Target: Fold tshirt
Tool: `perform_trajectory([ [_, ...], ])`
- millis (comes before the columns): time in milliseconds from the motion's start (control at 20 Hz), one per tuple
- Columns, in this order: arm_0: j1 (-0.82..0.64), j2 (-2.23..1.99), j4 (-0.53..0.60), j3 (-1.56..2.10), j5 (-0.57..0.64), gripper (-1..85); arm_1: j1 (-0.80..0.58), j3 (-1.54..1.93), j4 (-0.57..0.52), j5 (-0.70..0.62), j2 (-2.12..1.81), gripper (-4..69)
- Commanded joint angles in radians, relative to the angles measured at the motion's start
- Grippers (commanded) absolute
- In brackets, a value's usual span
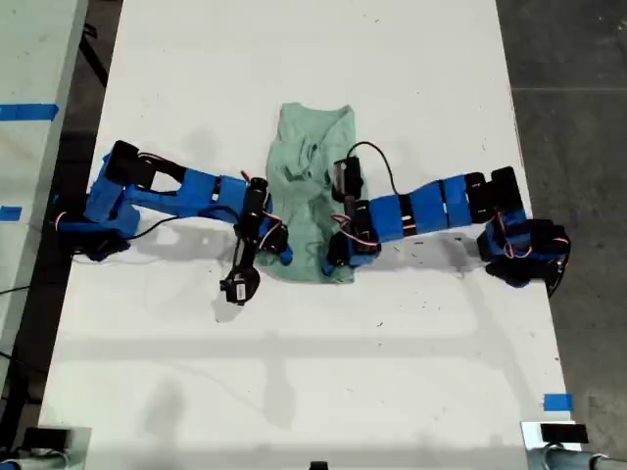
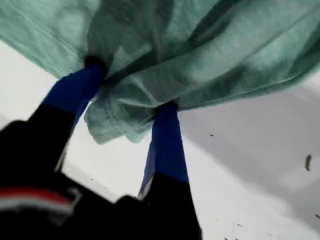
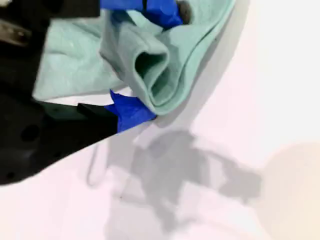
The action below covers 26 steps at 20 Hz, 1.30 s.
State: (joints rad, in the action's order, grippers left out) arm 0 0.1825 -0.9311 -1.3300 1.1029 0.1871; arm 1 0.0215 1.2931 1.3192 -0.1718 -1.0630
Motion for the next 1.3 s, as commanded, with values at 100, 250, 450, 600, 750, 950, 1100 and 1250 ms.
perform_trajectory([
  [100,-0.015,0.057,0.043,-0.084,-0.017,5.6,0.029,-0.147,0.048,0.04,0.114,-1.9],
  [250,0.014,0.058,0.061,-0.126,-0.008,0.3,0.06,-0.189,0.055,0.009,0.106,-1.9],
  [450,0.101,0.095,-0.127,-0.316,0.0,0.0,0.152,-0.23,0.092,-0.008,0.009,-1.9],
  [600,0.239,0.026,-0.13,-0.322,-0.038,0.0,0.273,-0.241,0.118,0.043,-0.063,-1.8],
  [750,0.36,-0.044,-0.143,-0.344,-0.084,0.0,0.402,-0.368,0.16,0.1,-0.086,-1.8],
  [950,0.388,-0.101,-0.118,-0.368,-0.08,0.0,0.423,-0.391,0.046,0.097,-0.101,-1.8],
  [1100,0.27,-0.195,-0.144,-0.367,0.058,0.0,0.307,-0.347,0.181,0.054,-0.224,-1.8],
  [1250,0.046,-0.295,-0.213,-0.362,0.301,0.0,0.072,-0.238,0.295,-0.132,-0.391,-1.8],
])
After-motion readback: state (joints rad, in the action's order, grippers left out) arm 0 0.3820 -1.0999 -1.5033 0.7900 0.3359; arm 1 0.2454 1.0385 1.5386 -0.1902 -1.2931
